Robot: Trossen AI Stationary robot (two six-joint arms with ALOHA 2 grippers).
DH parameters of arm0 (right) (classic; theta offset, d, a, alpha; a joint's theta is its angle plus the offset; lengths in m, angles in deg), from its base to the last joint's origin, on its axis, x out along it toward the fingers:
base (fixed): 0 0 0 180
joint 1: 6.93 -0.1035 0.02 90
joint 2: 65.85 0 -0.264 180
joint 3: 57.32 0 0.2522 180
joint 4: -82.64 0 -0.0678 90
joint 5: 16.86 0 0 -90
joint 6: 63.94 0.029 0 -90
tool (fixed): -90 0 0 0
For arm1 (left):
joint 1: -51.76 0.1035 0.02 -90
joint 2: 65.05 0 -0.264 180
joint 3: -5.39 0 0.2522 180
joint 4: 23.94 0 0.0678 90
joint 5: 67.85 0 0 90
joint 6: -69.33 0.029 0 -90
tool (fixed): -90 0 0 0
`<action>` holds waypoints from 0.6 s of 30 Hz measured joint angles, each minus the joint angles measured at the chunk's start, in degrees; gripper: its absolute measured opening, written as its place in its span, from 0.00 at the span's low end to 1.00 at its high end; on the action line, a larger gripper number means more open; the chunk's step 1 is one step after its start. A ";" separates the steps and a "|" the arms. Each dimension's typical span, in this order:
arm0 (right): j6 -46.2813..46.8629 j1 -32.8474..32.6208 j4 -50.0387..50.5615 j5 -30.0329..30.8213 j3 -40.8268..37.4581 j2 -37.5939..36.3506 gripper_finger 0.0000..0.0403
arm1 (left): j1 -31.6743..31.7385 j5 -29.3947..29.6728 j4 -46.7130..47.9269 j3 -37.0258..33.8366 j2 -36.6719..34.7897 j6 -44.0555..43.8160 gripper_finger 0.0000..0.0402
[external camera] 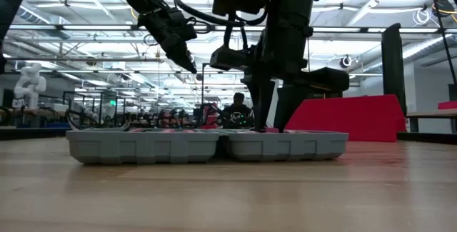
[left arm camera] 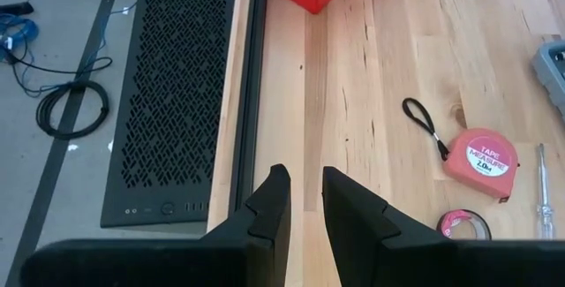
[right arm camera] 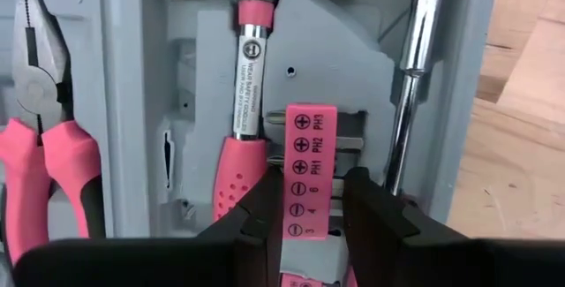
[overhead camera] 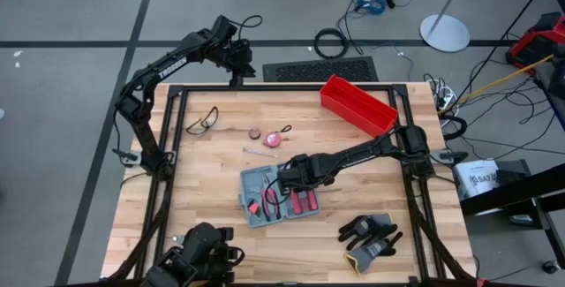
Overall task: Prefit tool cases
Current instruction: Put the screwdriver bits into the toolbox
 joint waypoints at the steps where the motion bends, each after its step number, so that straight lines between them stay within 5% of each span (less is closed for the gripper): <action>1: 0.00 0.00 0.00 0.00 0.00 0.00 0.20 | 0.00 0.00 0.00 0.00 0.00 -0.02 0.18; 18: 0.24 -0.13 6.06 -0.15 4.63 0.55 0.20 | 0.00 0.02 0.20 0.00 0.00 -0.04 0.18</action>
